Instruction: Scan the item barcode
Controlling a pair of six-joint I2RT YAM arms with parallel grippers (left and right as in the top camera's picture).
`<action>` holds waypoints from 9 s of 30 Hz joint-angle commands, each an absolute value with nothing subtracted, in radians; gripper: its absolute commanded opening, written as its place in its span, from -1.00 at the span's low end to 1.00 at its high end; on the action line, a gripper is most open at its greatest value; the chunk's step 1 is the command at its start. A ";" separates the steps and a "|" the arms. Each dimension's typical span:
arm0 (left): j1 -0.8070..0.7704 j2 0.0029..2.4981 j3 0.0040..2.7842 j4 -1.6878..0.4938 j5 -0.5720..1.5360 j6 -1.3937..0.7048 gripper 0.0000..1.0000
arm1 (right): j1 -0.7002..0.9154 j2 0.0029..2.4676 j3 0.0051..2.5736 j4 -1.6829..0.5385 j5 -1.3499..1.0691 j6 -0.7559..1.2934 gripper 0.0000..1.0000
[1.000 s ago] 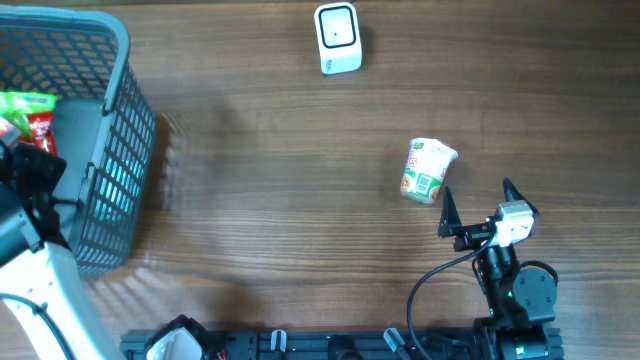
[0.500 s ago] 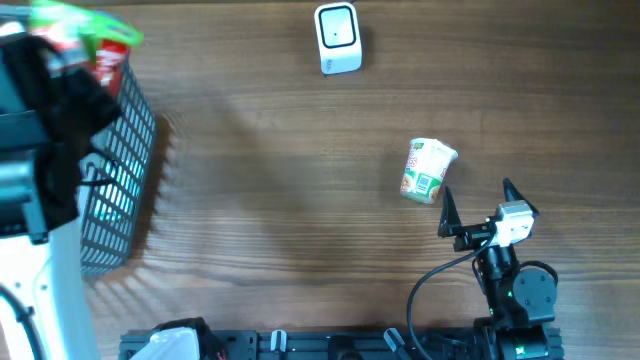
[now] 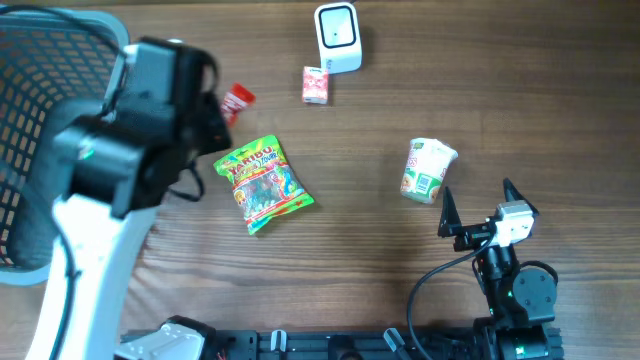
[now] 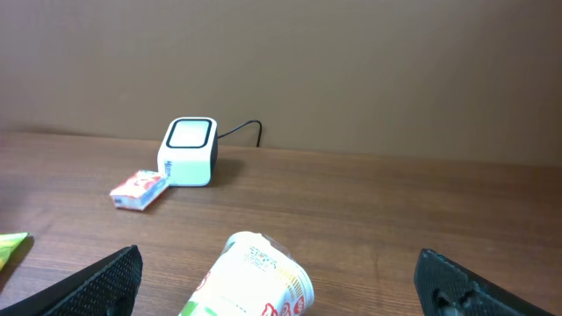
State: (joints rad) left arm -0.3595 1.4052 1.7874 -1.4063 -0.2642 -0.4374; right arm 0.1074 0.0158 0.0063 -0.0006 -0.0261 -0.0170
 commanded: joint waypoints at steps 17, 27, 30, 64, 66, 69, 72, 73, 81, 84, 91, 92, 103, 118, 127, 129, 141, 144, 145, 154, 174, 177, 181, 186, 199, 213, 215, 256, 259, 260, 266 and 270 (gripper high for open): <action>-0.646 1.740 1.249 -0.911 -0.025 -0.506 0.33 | 0.102 0.010 0.005 0.002 -0.036 -0.019 1.00; -0.538 1.713 1.454 -0.895 -0.026 -0.495 0.85 | 0.102 0.010 0.005 0.002 -0.036 -0.019 0.99; -0.508 1.715 1.464 -0.801 -0.029 -0.418 0.68 | 0.102 0.010 0.005 0.003 -0.036 -0.019 1.00; -0.413 2.256 1.485 -0.108 -0.042 -0.273 0.11 | 0.102 0.010 0.005 0.002 -0.036 -0.019 0.99; -0.414 2.235 1.485 -0.180 -0.042 -0.273 0.06 | 0.102 0.010 0.005 0.002 -0.036 -0.019 0.99; -0.429 2.191 1.485 -0.289 -0.042 -0.273 0.07 | 0.102 0.010 0.005 0.002 -0.036 -0.019 0.99; -0.464 2.123 1.485 -0.436 -0.042 -0.273 0.07 | 0.102 0.010 0.005 0.002 -0.036 -0.019 1.00; -0.493 2.086 1.485 -0.532 -0.042 -0.273 0.10 | 0.102 0.010 0.005 0.003 -0.036 -0.019 1.00; -0.606 2.028 1.485 -0.875 -0.040 -0.299 1.00 | 0.102 0.010 0.005 0.002 -0.036 -0.019 0.99; -0.592 1.934 1.497 -0.914 0.044 -0.300 1.00 | 0.102 0.010 0.005 0.002 -0.036 -0.019 0.99; -0.437 1.512 1.583 -0.993 0.027 -0.347 1.00 | 0.102 0.010 0.005 0.003 -0.036 -0.019 0.99; -0.402 1.462 1.583 -0.998 -0.014 -0.362 1.00 | 0.102 0.010 0.005 0.002 -0.036 -0.019 0.99; 0.379 1.227 1.580 -1.071 -0.107 -0.375 1.00 | 0.102 0.010 0.005 0.002 -0.036 -0.019 0.99; 0.579 1.641 1.374 -1.089 -0.031 -0.374 1.00 | 0.102 0.010 0.005 0.003 -0.036 -0.019 1.00; 0.578 1.711 1.225 -0.966 0.011 -0.348 1.00 | 0.102 0.010 0.005 0.002 -0.036 -0.019 0.99; 0.578 1.711 1.180 -0.923 0.011 -0.361 1.00 | 0.102 0.010 0.005 0.002 -0.036 -0.019 1.00; 0.581 1.704 1.016 -0.721 0.101 -0.382 0.64 | 0.102 0.010 0.005 0.002 -0.036 -0.019 0.99; 0.581 1.674 1.050 -0.722 0.100 -0.382 -0.21 | 0.102 0.010 0.005 0.002 -0.036 -0.019 0.99; 0.583 1.657 1.070 -0.722 0.100 -0.382 -0.53 | 0.102 0.010 0.005 0.002 -0.036 -0.019 0.99; 0.641 1.443 1.272 -0.765 0.103 -0.383 -0.82 | 0.102 0.010 0.005 0.002 -0.036 -0.019 1.00; 0.255 0.975 1.334 -1.040 0.592 -0.370 -0.92 | 0.102 0.010 0.005 0.002 -0.036 -0.019 1.00; 0.090 1.030 1.285 -1.068 0.547 -0.370 -0.92 | 0.102 0.010 0.005 0.002 -0.036 -0.019 0.99; -0.089 1.131 1.205 -1.045 0.499 -0.371 -0.92 | 0.102 0.010 0.005 0.003 -0.036 -0.019 0.99; -0.284 1.322 1.098 -0.904 0.469 -0.413 -0.92 | 0.102 0.010 0.005 0.002 -0.036 -0.019 1.00; -0.409 1.568 1.102 -0.687 0.481 -0.487 1.00 | 0.102 0.010 0.005 0.002 -0.036 -0.019 0.99; -0.437 1.691 1.279 -0.546 0.021 -0.529 1.00 | 0.102 0.010 0.005 0.002 -0.036 -0.019 1.00; -0.471 1.759 1.279 -0.479 -0.029 -0.528 1.00 | 0.102 0.010 0.005 0.002 -0.036 -0.019 0.99; -0.523 1.930 1.275 -0.758 -0.008 -0.523 0.47 | 0.102 0.010 0.005 0.002 -0.036 -0.019 1.00; -0.527 1.922 1.278 -0.767 0.017 -0.514 1.00 | 0.102 0.010 0.005 0.002 -0.036 -0.019 1.00; -0.525 1.908 1.288 -0.767 0.046 -0.513 1.00 | 0.102 0.010 0.005 0.002 -0.036 -0.019 0.99; -0.510 1.768 1.378 -0.772 0.054 -0.501 1.00 | 0.102 0.010 0.005 0.002 -0.036 -0.019 0.99; -0.445 1.629 1.388 -0.850 0.051 -0.473 1.00 | 0.102 0.010 0.005 0.002 -0.036 -0.019 0.99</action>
State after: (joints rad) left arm -0.5011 1.7443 1.3666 -0.7921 0.0513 -0.5159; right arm 0.1074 0.0158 0.0063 -0.0006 -0.0261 -0.0170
